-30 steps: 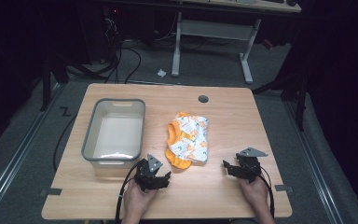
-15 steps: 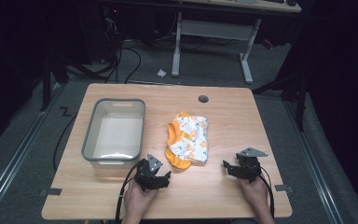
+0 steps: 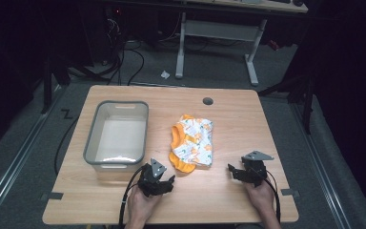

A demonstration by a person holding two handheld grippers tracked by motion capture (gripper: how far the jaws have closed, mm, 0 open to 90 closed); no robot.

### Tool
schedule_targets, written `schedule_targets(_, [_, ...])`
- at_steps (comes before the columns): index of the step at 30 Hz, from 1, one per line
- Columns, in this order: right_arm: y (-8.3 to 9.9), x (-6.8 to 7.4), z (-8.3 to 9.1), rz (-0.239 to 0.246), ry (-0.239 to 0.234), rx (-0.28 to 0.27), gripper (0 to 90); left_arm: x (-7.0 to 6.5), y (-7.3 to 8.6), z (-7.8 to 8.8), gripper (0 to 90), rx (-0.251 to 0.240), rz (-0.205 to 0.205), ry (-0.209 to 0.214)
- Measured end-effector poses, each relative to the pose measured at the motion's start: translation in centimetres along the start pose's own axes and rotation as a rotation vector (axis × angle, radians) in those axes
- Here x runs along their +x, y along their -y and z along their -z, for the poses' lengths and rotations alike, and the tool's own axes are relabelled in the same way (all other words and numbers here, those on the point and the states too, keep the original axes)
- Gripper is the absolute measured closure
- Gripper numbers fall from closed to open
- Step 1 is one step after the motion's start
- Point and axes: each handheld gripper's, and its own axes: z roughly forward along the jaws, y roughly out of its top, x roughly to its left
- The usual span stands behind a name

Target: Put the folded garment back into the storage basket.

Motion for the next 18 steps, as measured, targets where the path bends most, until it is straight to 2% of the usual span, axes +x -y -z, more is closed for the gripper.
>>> schedule_targets(5, [0.0,0.0,0.0,0.0,0.0,0.0,31.9,-0.3,-0.7,0.5,30.3,-0.035,-0.02,0.001])
schedule_targets(7, [0.0,0.0,0.0,0.0,0.0,0.0,31.9,-0.5,-1.1,0.6,30.3,-0.032,-0.032,-0.001])
schedule_targets(11, [0.0,0.0,0.0,0.0,0.001,-0.001,31.9,-0.8,-1.4,0.7,31.2,-0.04,-0.039,0.011])
schedule_targets(15, [0.0,0.0,0.0,0.0,0.0,0.0,31.9,-1.1,-1.8,0.7,31.2,-0.058,-0.028,0.028])
schedule_targets(18, [0.0,0.0,0.0,0.0,0.001,-0.001,31.9,-1.2,-2.3,0.8,32.0,-0.064,-0.032,0.025])
